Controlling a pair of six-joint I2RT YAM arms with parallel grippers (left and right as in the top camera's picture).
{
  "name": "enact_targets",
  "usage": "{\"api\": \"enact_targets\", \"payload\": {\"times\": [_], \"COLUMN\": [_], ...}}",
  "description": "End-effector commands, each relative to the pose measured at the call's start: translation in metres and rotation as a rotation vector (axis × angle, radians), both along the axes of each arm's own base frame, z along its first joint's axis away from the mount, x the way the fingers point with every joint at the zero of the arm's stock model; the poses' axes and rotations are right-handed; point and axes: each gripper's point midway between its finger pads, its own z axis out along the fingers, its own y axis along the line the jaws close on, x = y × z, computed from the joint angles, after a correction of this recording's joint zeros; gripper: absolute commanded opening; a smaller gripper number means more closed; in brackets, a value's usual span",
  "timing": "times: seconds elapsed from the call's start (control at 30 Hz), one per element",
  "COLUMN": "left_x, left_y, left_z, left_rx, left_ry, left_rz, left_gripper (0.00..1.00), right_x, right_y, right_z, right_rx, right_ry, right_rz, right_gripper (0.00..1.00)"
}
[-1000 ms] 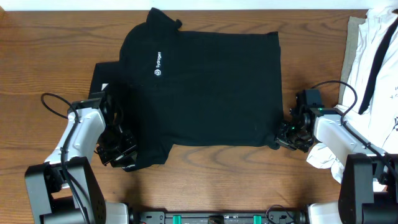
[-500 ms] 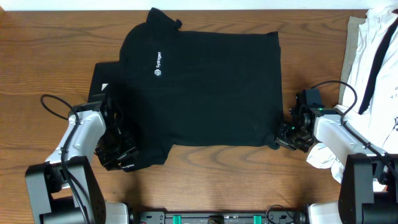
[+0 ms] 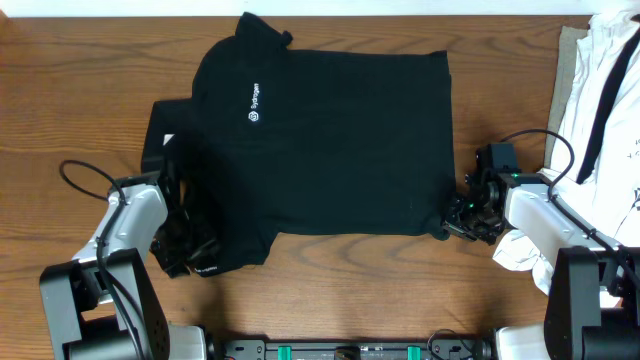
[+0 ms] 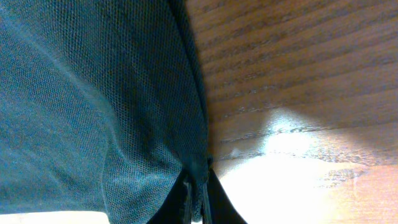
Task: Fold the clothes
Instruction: 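Lift the hem with both grippers and fold it toward the collar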
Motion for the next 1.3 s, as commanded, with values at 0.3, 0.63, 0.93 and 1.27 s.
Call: {"api": "enact_targets", "payload": {"times": [0.3,0.63,0.93,1.27], "left_x": [-0.016,-0.008,-0.016,-0.038], "left_y": [-0.021,-0.033,-0.052,-0.07], "left_z": [0.003,0.022,0.052,0.067], "left_rx": [-0.12,-0.182,-0.201,-0.238], "left_ry": [0.047,-0.053,-0.137,-0.1], "left_rz": [0.01,-0.005,-0.067,-0.106], "left_gripper": [0.06,0.06,0.06,0.06], "right_x": [-0.008,0.007,0.015,0.004], "right_y": [-0.017,-0.041,-0.043,-0.052], "right_z": [-0.002,0.031,0.053,0.057], "right_rx": [-0.042,-0.099,-0.102,-0.138], "right_ry": [0.07,0.082,0.084,0.139], "right_rz": [-0.001,0.005,0.022,0.017], "right_gripper": [0.01,0.01,0.01,0.01]}}
